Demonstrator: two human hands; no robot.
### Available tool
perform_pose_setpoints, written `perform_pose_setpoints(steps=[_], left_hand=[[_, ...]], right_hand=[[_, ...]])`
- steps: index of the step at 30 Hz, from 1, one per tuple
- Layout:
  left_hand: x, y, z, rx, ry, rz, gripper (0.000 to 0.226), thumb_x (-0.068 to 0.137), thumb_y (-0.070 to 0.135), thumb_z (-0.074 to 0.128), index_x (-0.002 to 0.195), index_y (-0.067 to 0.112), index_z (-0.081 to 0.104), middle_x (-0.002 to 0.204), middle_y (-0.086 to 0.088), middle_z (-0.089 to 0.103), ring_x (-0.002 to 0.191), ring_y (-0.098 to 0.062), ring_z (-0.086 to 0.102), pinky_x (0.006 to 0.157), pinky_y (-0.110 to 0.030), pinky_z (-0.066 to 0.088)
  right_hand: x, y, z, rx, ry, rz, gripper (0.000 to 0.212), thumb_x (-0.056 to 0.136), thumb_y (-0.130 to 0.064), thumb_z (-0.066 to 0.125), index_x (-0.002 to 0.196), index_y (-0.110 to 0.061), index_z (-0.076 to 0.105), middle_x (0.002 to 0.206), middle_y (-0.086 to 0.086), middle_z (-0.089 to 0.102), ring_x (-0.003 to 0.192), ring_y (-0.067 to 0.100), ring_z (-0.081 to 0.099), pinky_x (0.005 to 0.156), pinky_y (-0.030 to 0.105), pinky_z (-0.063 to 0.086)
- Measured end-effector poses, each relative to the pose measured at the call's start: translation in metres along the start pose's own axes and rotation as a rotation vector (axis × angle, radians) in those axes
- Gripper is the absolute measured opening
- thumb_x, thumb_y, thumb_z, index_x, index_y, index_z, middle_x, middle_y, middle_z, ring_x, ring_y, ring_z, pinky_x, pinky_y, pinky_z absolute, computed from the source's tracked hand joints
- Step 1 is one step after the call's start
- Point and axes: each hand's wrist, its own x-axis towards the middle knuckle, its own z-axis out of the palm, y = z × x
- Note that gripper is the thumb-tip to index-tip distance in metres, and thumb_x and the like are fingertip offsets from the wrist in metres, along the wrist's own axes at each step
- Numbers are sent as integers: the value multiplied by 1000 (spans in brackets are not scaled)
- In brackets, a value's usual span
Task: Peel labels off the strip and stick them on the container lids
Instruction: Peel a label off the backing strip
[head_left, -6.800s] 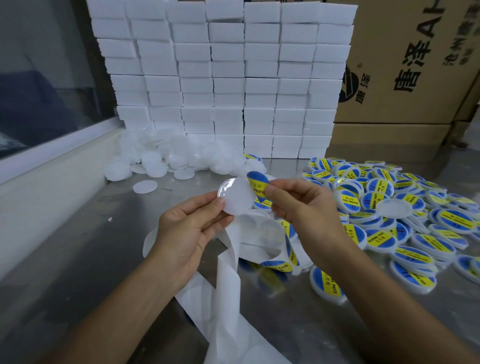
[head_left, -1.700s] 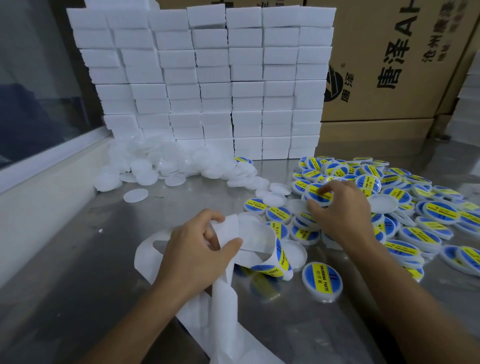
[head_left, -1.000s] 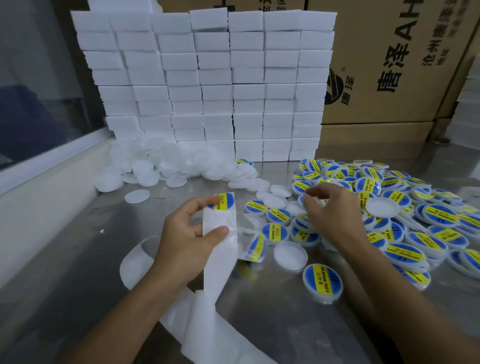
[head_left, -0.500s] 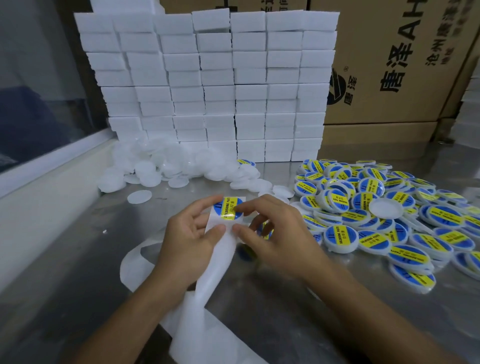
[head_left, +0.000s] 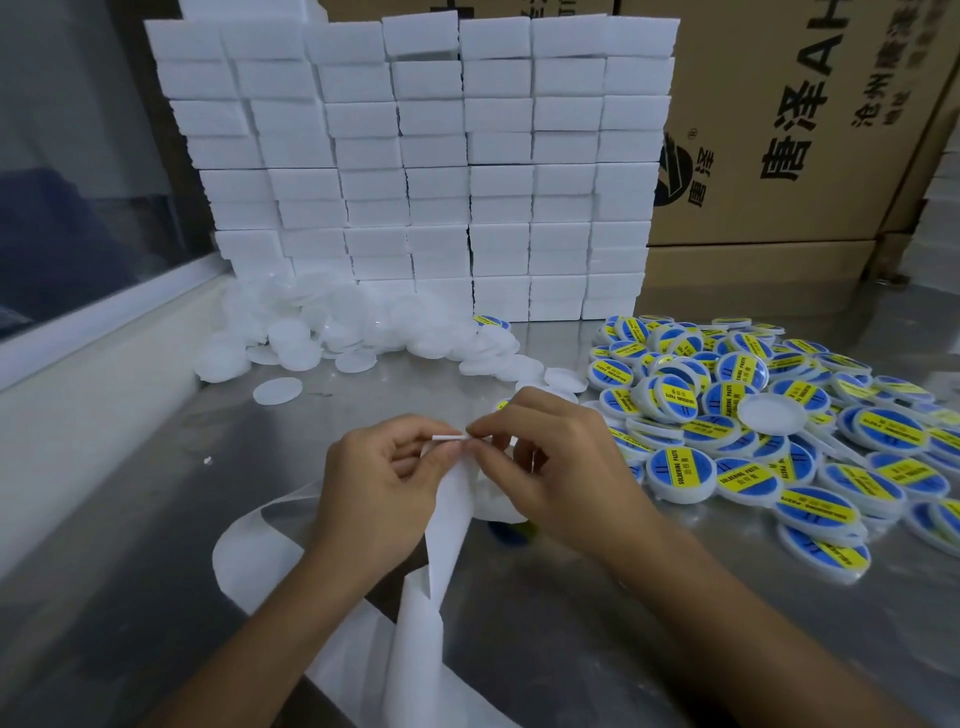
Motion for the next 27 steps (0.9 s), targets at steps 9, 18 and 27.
perform_pose_setpoints(steps=[9,18,27], left_hand=[[-3,4,-1,122,-11,58,33,83,2,71,84,35,71,80,20,73,74,1,70,66,-10,52],[-3,6,0,9,-44,9,22,84,1,70,93,21,74,86,8,75,83,-4,71,75,-16,55],[-3,6,-1,84,-32,22,32,87,-2,65,97,28,71,90,9,73,86,0,69,79,-14,54]], right_hand=[[-1,-4,2,6,5,-34,6,86,-22,71,86,-17,74,76,-9,57,53,7,51,54,34,47],[0,-1,2,23,28,-15,3,85,-21,71,86,-19,73,75,-13,57,56,6,53,55,33,48],[0,0,2,137,47,110,4,84,-18,72,81,-21,72,71,-14,63,59,8,58,56,20,47]])
